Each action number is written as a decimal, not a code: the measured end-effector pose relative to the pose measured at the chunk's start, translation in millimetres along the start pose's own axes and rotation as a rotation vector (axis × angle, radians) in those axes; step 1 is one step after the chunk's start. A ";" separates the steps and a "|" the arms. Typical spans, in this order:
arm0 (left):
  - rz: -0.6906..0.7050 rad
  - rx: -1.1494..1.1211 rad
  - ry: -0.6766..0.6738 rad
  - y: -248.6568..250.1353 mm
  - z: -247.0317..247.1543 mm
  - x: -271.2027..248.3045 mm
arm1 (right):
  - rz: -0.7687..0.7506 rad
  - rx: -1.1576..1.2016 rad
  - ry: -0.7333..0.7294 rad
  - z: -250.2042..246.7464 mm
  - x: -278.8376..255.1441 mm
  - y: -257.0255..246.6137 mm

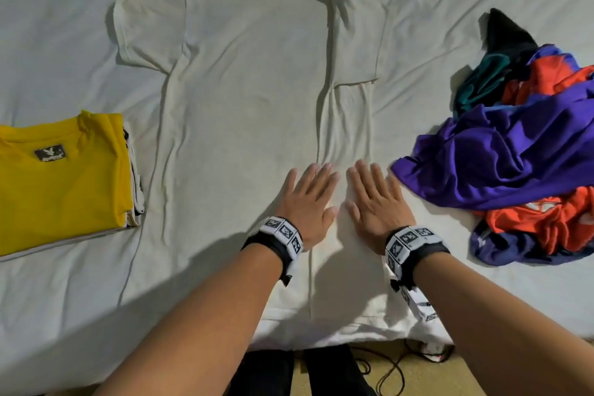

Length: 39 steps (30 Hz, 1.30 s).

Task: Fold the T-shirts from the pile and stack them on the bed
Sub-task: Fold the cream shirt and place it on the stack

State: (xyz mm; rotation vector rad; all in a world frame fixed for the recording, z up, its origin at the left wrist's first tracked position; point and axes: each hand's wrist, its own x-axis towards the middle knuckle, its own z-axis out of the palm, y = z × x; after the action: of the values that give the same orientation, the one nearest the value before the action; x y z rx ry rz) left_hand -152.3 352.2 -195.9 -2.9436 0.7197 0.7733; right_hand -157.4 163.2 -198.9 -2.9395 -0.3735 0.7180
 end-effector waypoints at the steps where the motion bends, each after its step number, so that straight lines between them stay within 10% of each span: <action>1: -0.015 0.021 0.012 -8.2 2.3 -5.2 | -0.009 0.029 -0.007 3.6 -2.5 5.8; 15: -0.183 -0.241 0.254 -27.3 -125.1 100.0 | 0.288 0.433 0.354 -124.2 124.6 39.8; 31: -0.043 -0.141 0.161 -43.8 -143.2 217.7 | 0.265 0.227 0.209 -192.6 307.8 121.7; 39: -0.237 -0.890 0.518 -59.9 -133.8 199.5 | 0.384 0.362 0.311 -190.5 304.2 101.5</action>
State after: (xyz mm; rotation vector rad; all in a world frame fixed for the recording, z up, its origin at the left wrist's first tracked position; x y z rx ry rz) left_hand 89.7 303.1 -178.0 -3.9985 -0.0480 0.3439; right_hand 214.2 137.5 -179.7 -2.7238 0.3221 0.3014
